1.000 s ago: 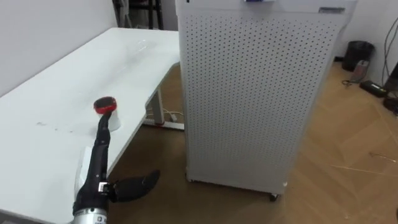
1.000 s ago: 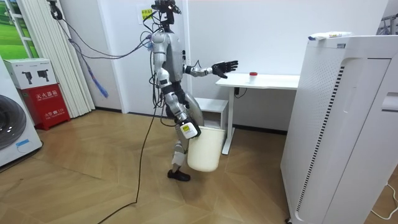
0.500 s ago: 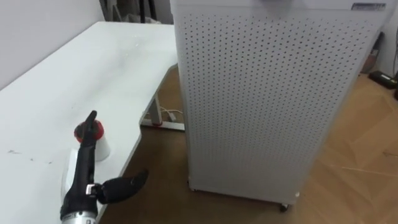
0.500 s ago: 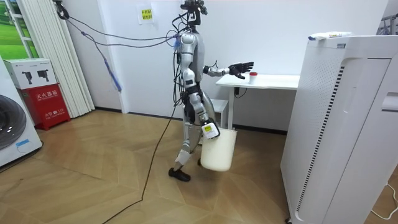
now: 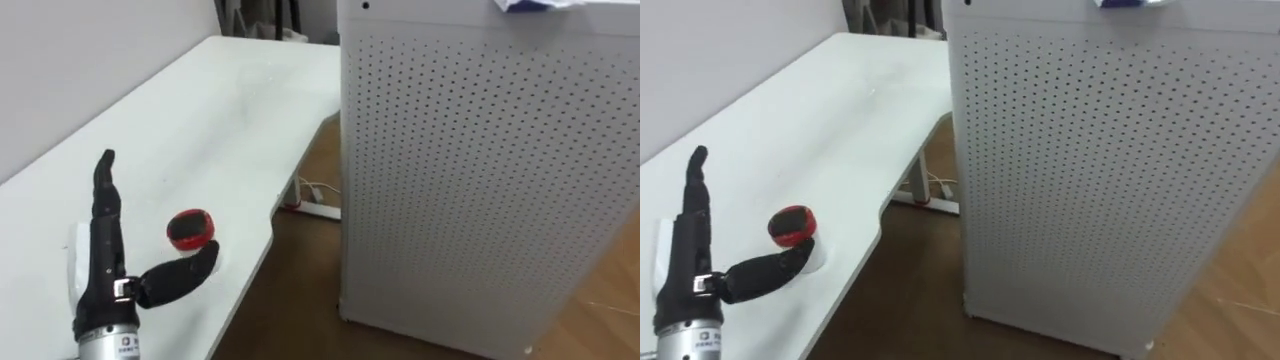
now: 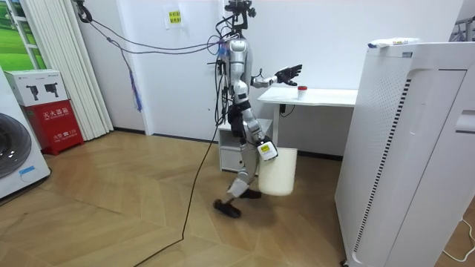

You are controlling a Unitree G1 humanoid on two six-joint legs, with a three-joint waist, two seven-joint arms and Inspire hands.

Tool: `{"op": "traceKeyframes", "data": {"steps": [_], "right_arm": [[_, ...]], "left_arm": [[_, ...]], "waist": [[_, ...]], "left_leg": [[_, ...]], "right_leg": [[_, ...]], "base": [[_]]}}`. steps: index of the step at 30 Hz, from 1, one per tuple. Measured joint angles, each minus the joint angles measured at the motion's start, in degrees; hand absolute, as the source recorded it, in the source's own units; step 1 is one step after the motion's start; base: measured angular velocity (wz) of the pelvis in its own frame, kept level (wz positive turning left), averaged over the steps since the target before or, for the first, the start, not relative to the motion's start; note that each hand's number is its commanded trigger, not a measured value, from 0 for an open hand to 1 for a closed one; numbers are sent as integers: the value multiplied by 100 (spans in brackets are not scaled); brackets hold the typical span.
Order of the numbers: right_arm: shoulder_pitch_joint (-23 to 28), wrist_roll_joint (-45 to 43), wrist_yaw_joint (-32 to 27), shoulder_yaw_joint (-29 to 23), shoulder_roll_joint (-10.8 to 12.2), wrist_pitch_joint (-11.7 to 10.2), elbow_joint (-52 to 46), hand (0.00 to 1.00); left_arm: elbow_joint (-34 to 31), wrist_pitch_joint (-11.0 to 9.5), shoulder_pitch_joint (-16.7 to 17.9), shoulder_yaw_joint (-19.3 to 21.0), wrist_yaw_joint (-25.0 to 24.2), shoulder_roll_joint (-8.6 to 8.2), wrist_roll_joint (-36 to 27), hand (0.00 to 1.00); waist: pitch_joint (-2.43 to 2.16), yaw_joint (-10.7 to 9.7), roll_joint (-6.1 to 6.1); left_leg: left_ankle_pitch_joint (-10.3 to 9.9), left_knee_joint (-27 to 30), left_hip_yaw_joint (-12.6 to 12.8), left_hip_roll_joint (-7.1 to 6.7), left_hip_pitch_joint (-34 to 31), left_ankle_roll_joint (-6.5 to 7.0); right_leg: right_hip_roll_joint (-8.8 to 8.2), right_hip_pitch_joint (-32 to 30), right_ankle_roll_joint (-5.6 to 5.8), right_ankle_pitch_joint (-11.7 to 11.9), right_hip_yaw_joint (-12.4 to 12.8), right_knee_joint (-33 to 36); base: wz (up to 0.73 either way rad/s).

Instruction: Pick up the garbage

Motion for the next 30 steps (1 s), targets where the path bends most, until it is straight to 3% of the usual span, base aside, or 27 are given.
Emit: {"op": "traceKeyframes", "data": {"steps": [1, 7, 15, 21, 30], "right_arm": [[15, -4, 14, 2, 11, 2, 28, 100], [-102, -141, 124, 4, 39, 10, 31, 100], [-114, -449, 327, 43, 31, 67, 80, 100], [-121, -485, 332, 58, 42, 108, 71, 100], [-97, -643, 323, 47, 61, 131, -2, 100]], "left_arm": [[-5, -9, 32, -33, 45, 0, 3, 0], [-157, -36, 41, -42, 103, 12, 48, 0], [99, -35, 223, -211, -42, 6, -28, 0], [597, 70, 232, -487, -409, -9, -997, 0], [1082, 127, 242, -531, -871, -30, -2036, 0]], "waist": [[-48, 12, -30], [-7, 48, -151], [4, 15, -215], [7, -6, -212], [4, -33, -218]], "left_leg": [[0, -72, -91, 41, 100, -69], [16, -320, -339, 146, 278, -214], [10, -506, -336, 149, 553, -221], [-2, -655, -346, 165, 595, -242], [-12, -664, -281, 206, 603, -258]], "right_leg": [[85, 176, -64, 33, -114, -213], [293, 657, -192, 101, -430, -731], [360, 1020, -187, 119, -435, -1082], [378, 998, -180, 131, -426, -1081], [396, 968, -195, 147, -416, -1082]], "base": [[39], [20], [3], [2], [-4]]}}
